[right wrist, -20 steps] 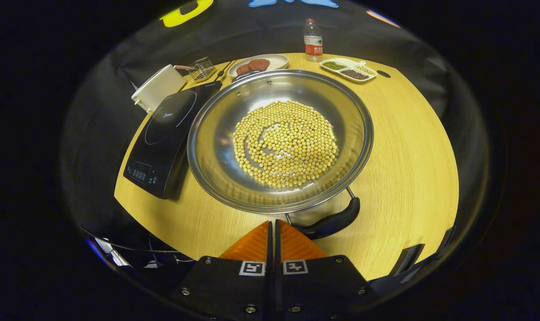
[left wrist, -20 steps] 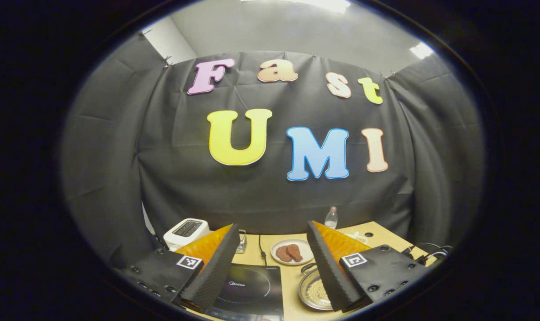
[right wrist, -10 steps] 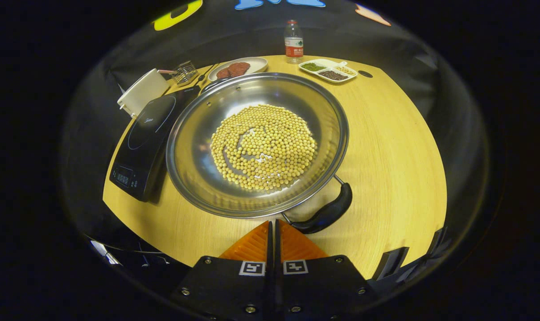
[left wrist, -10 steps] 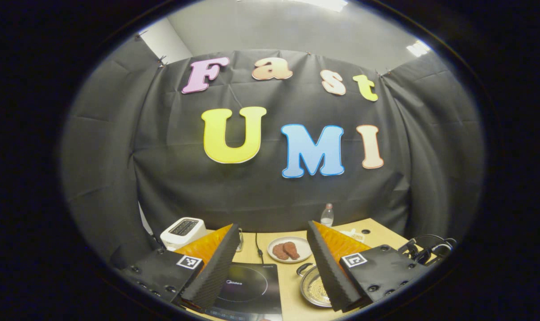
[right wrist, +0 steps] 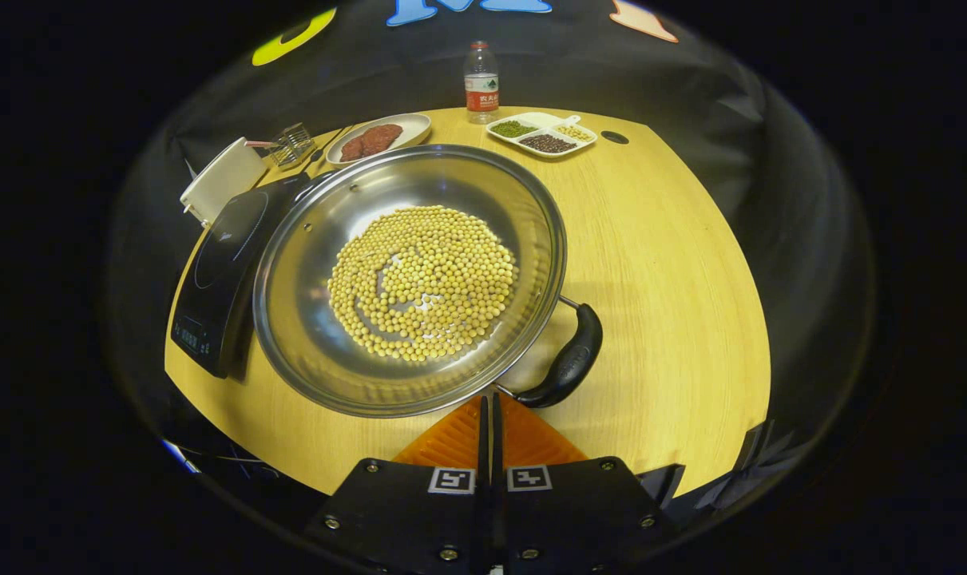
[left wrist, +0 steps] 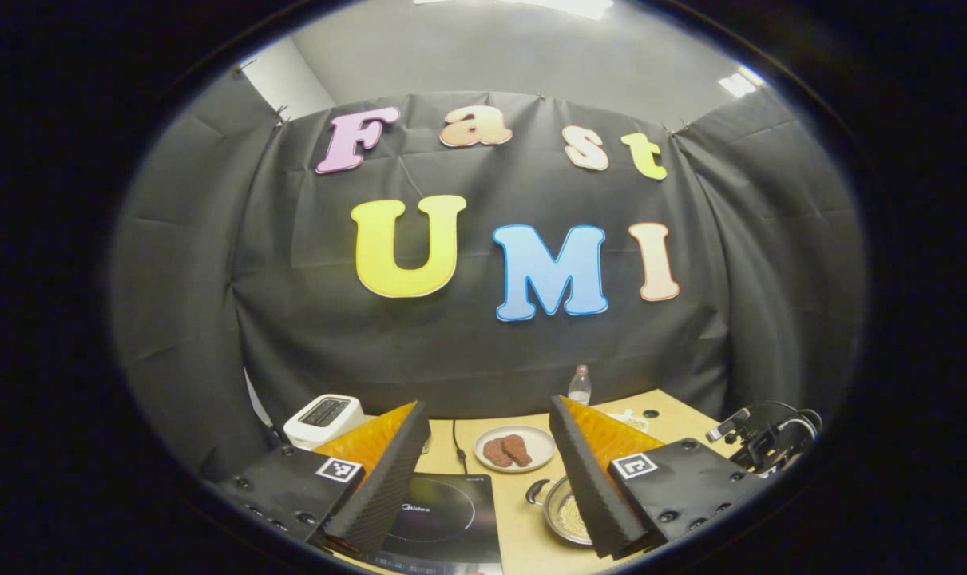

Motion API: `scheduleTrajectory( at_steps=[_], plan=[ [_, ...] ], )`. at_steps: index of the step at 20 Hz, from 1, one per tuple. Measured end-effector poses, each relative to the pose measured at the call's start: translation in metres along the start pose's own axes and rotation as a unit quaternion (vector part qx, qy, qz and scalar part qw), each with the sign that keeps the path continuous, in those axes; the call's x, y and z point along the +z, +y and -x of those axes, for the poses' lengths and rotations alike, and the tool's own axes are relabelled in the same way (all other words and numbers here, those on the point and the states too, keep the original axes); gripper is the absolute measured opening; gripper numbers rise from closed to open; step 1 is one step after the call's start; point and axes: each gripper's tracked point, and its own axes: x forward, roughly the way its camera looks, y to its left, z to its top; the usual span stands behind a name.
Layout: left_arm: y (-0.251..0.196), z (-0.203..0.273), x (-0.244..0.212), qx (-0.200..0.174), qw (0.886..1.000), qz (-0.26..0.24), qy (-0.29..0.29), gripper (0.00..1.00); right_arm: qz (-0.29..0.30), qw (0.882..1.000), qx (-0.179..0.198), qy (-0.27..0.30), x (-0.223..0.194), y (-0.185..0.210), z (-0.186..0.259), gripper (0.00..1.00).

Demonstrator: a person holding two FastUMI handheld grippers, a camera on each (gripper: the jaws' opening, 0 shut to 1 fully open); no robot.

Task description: First push the handle of the pot to place it horizontally, then grasp the pot with both hands and set it on the induction cooktop.

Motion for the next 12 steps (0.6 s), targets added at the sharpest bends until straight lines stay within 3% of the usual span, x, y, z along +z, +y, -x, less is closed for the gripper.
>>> scheduleTrajectory(
  at_steps=[12],
  plan=[
    [-0.002,-0.002,-0.007,0.007,1.000,-0.002,0.010,0.95,0.015,0.999,-0.040,-0.009,0.039,-0.053,-0.019,0.00]
  ],
)
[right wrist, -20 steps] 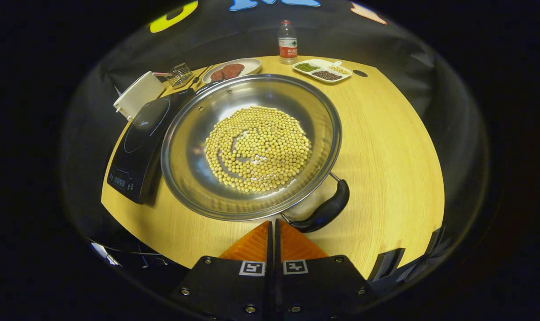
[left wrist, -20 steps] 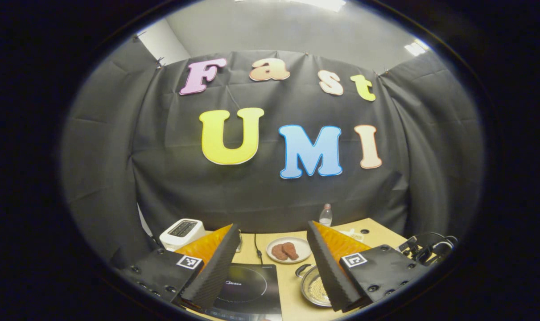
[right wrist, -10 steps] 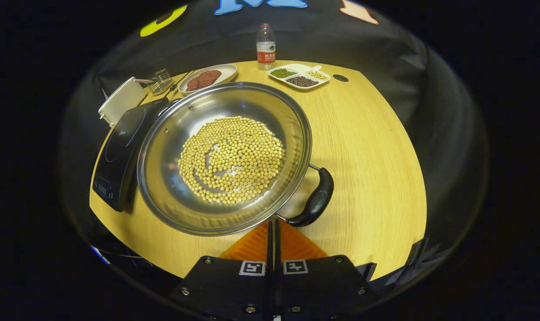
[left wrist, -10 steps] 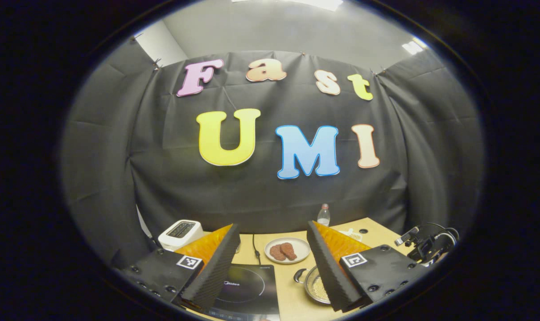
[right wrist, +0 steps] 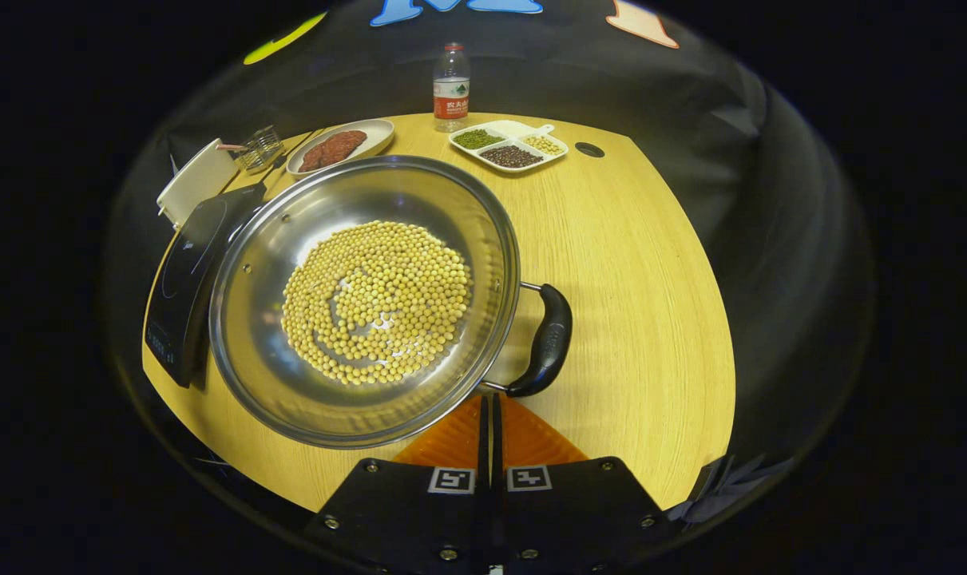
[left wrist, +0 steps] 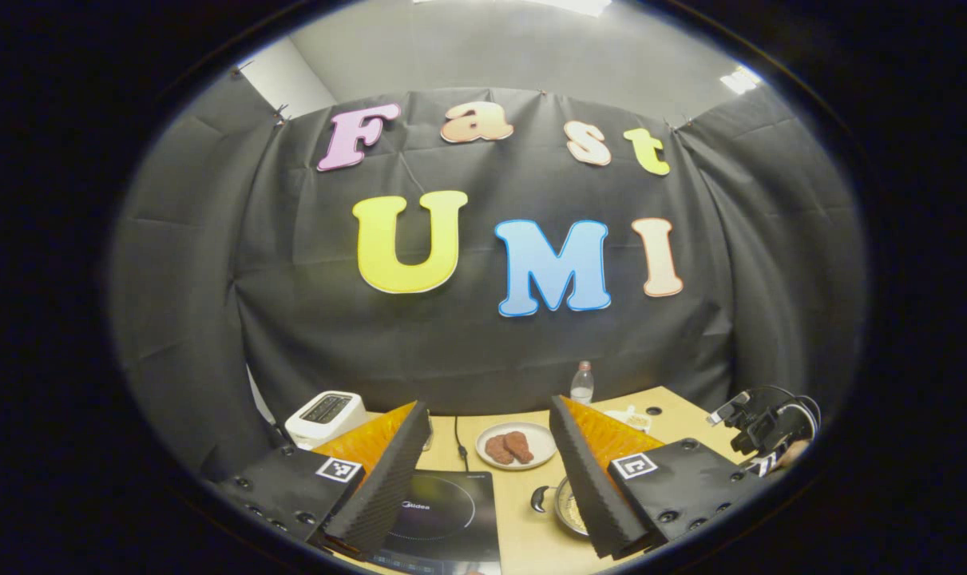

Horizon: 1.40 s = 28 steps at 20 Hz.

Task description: First push the handle of the pot to place it horizontally, then grasp the pot with both hands and set it on the induction cooktop.

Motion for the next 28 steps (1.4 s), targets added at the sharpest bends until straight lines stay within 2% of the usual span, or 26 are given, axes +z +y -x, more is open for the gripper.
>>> scheduleTrajectory(
  at_steps=[2,5,6,10,15,19,20,21,22,26,28],
  plan=[
    [0.001,-0.001,-0.003,0.002,1.000,0.000,0.004,0.98,0.000,1.000,0.003,-0.005,0.008,-0.006,-0.003,0.00],
    [0.000,-0.004,-0.004,0.001,1.000,0.001,0.007,0.95,0.002,1.000,0.000,-0.013,0.021,-0.017,-0.007,0.00],
    [-0.001,-0.004,-0.005,0.000,1.000,0.001,0.008,1.00,0.006,1.000,-0.005,-0.017,0.024,-0.022,-0.008,0.00],
    [-0.006,-0.010,-0.010,-0.004,1.000,0.002,0.013,0.95,0.013,1.000,-0.012,-0.024,0.035,-0.029,-0.012,0.00],
    [-0.013,-0.019,-0.017,-0.013,1.000,0.007,0.024,1.00,0.023,0.999,-0.018,-0.029,0.044,-0.032,-0.016,0.01],
    [-0.018,-0.025,-0.028,-0.020,0.999,0.013,0.034,0.98,0.014,0.999,-0.023,-0.042,0.045,-0.038,-0.009,0.01],
    [-0.021,-0.027,-0.032,-0.022,0.999,0.015,0.037,1.00,0.008,0.999,-0.014,-0.050,0.046,-0.036,-0.004,0.01],
    [-0.023,-0.030,-0.036,-0.025,0.999,0.017,0.040,0.95,-0.002,0.998,-0.004,-0.060,0.048,-0.033,0.003,0.04],
    [-0.026,-0.031,-0.040,-0.029,0.998,0.020,0.044,0.95,-0.009,0.997,0.000,-0.073,0.048,-0.034,0.012,0.13],
    [-0.044,-0.044,-0.062,-0.052,0.996,0.028,0.062,0.95,-0.032,0.990,0.013,-0.140,0.063,-0.029,0.038,0.98],
    [-0.056,-0.051,-0.079,-0.064,0.995,0.031,0.075,0.95,-0.042,0.985,0.019,-0.168,0.068,-0.026,0.047,0.96]
  ],
)
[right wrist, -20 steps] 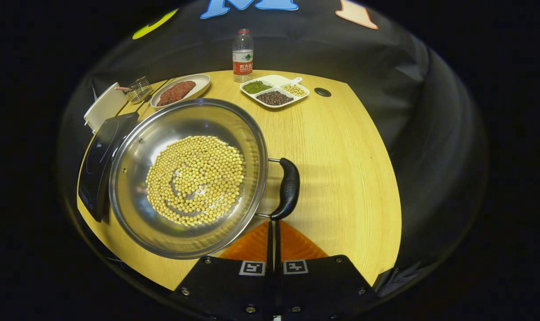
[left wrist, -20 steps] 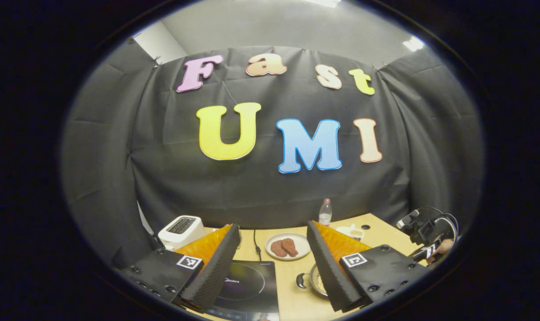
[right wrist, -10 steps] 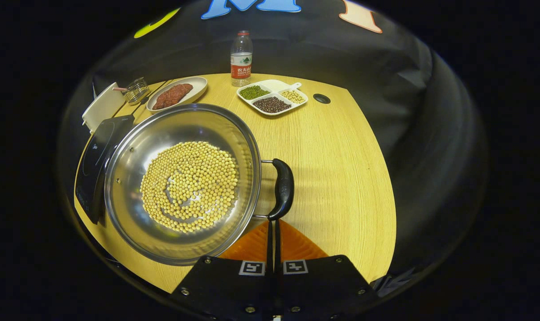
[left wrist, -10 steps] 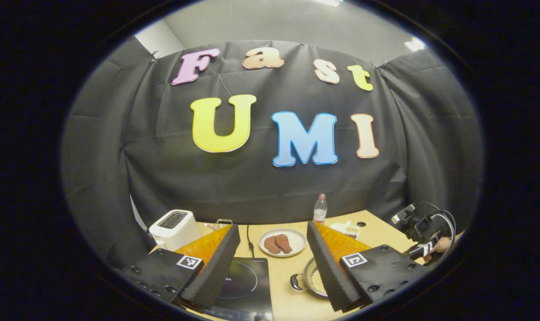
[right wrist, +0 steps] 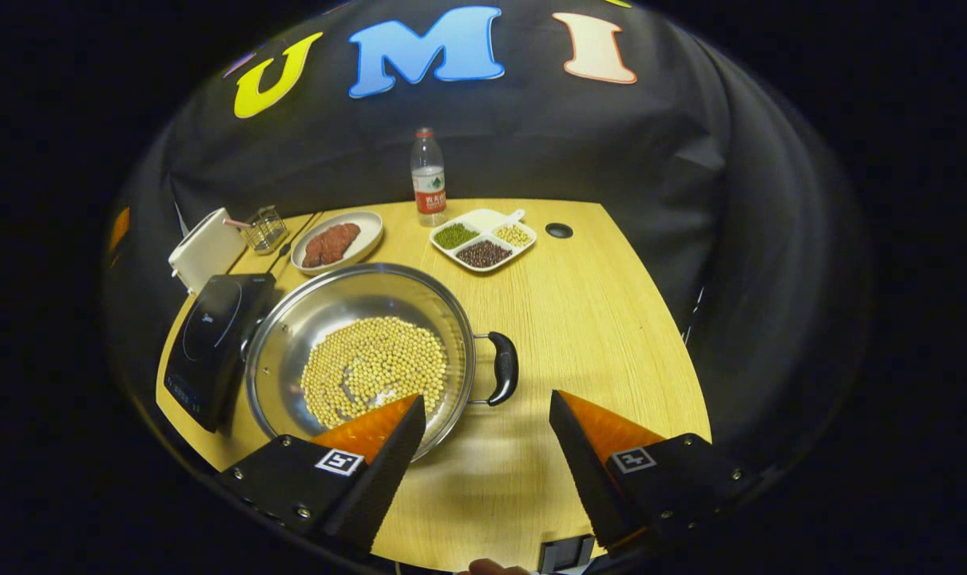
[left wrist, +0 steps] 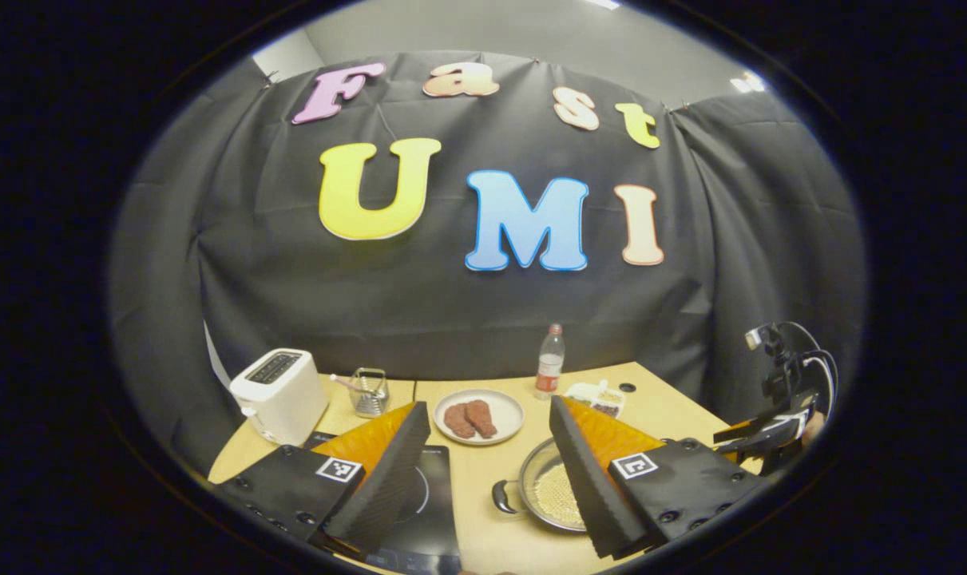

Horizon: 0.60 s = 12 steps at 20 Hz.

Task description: First push the handle of the pot to place it horizontally, then grasp the pot with both hands and set it on the induction cooktop.

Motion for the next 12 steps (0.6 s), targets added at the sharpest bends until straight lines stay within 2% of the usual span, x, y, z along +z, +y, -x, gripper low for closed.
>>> scheduleTrajectory(
  at_steps=[2,3,6,8,12],
  plan=[
    [-0.007,-0.012,-0.021,-0.007,1.000,0.000,0.020,0.95,-0.003,1.000,0.005,-0.021,0.006,0.004,0.004,0.96],
    [-0.010,-0.019,-0.032,-0.009,1.000,0.001,0.030,1.00,-0.002,1.000,0.006,-0.029,0.008,0.004,0.005,0.96],
    [-0.016,-0.038,-0.064,-0.011,0.998,0.008,0.061,0.98,-0.009,0.999,0.007,-0.049,0.015,0.005,0.002,0.96],
    [-0.023,-0.053,-0.087,-0.015,0.996,0.010,0.083,0.95,-0.014,0.998,0.006,-0.053,0.017,0.005,-0.003,0.97],
    [-0.029,-0.075,-0.136,-0.017,0.991,0.005,0.133,0.99,-0.016,0.999,0.007,-0.047,0.018,0.004,-0.025,0.97]
  ],
)
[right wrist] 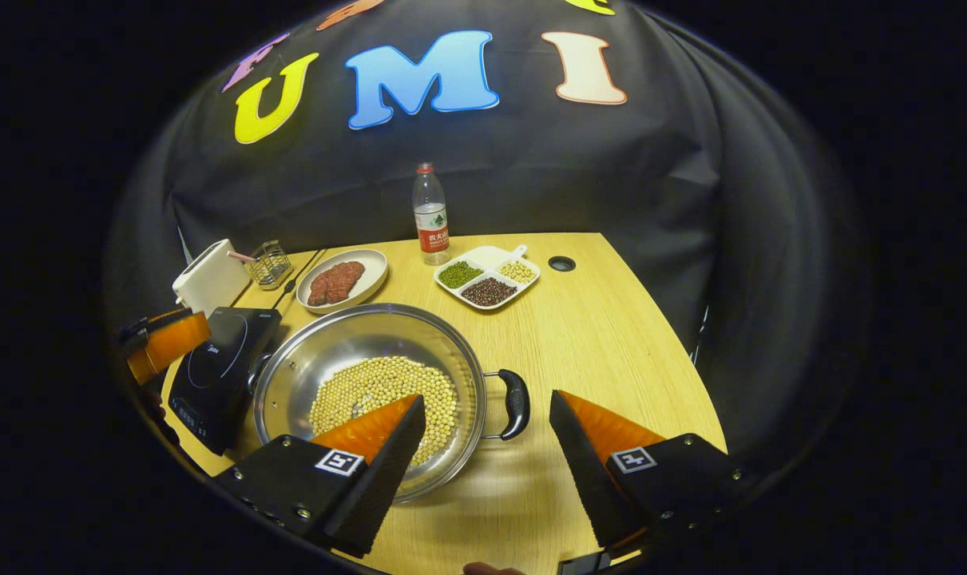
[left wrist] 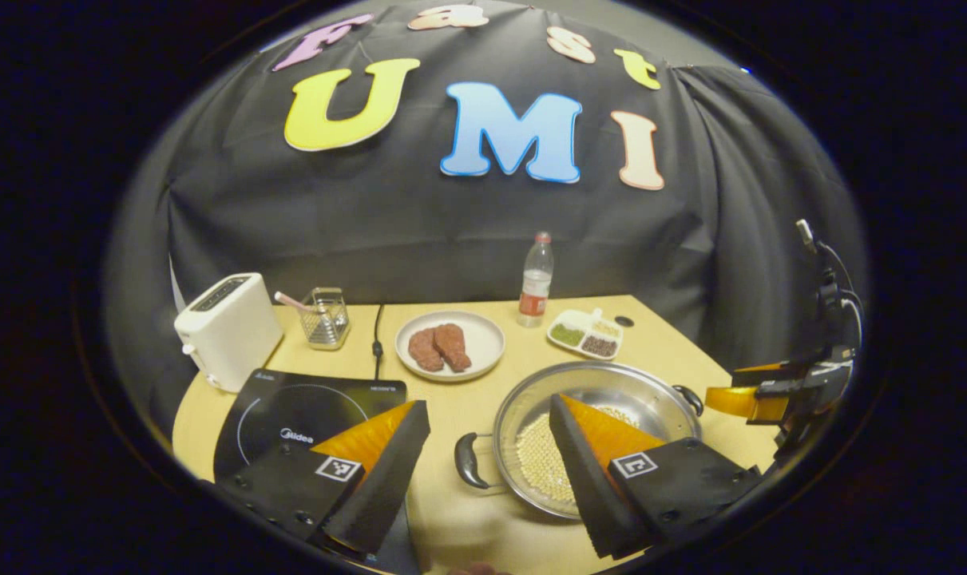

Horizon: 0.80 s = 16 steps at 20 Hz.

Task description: First push the handle of the pot to place it horizontally, then grasp the pot with both hands and set it on the induction cooktop.

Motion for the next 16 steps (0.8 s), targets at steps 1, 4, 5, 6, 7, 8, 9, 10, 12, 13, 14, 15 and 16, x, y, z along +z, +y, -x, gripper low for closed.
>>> scheduleTrajectory(
  at_steps=[1,4,5,6,7,8,9,10,12,13,14,15,16],
  plan=[
    [0.000,-0.008,-0.008,0.003,1.000,0.000,0.009,0.99,-0.001,1.000,0.000,0.001,0.000,-0.001,-0.006,0.97],
    [0.002,-0.022,-0.030,0.015,0.999,0.001,0.032,0.96,-0.004,1.000,-0.001,0.004,-0.004,-0.002,-0.022,0.97],
    [0.002,-0.029,-0.036,0.017,0.999,0.003,0.039,0.96,-0.003,1.000,-0.004,0.004,-0.005,-0.004,-0.028,0.96],
    [0.001,-0.033,-0.042,0.020,0.999,0.002,0.043,1.00,-0.002,1.000,-0.007,0.006,-0.009,-0.006,-0.033,0.96],
    [0.002,-0.039,-0.047,0.023,0.999,0.000,0.048,0.98,-0.002,1.000,-0.008,0.008,-0.010,-0.008,-0.038,0.97],
    [0.004,-0.044,-0.056,0.026,0.998,-0.001,0.054,0.99,-0.001,1.000,-0.011,0.011,-0.013,-0.010,-0.045,0.97],
    [0.004,-0.049,-0.063,0.025,0.998,0.001,0.063,0.99,0.000,1.000,-0.013,0.015,-0.015,-0.012,-0.050,0.97],
    [0.004,-0.055,-0.071,0.025,0.997,0.004,0.070,0.99,0.001,1.000,-0.013,0.020,-0.018,-0.013,-0.056,0.97],
    [0.010,-0.063,-0.083,0.031,0.996,0.003,0.082,1.00,0.000,1.000,-0.014,0.028,-0.023,-0.014,-0.067,0.97],
    [0.012,-0.066,-0.087,0.032,0.996,0.003,0.087,0.96,0.001,0.999,-0.014,0.032,-0.026,-0.015,-0.073,0.97],
    [0.013,-0.070,-0.092,0.033,0.995,0.002,0.091,1.00,0.000,0.999,-0.014,0.037,-0.028,-0.016,-0.077,0.97],
    [0.014,-0.072,-0.094,0.035,0.995,-0.001,0.095,0.99,-0.002,0.999,-0.011,0.039,-0.029,-0.015,-0.080,0.97],
    [0.016,-0.074,-0.097,0.036,0.995,-0.004,0.098,0.99,-0.003,0.999,-0.010,0.042,-0.030,-0.015,-0.084,0.96]
  ],
)
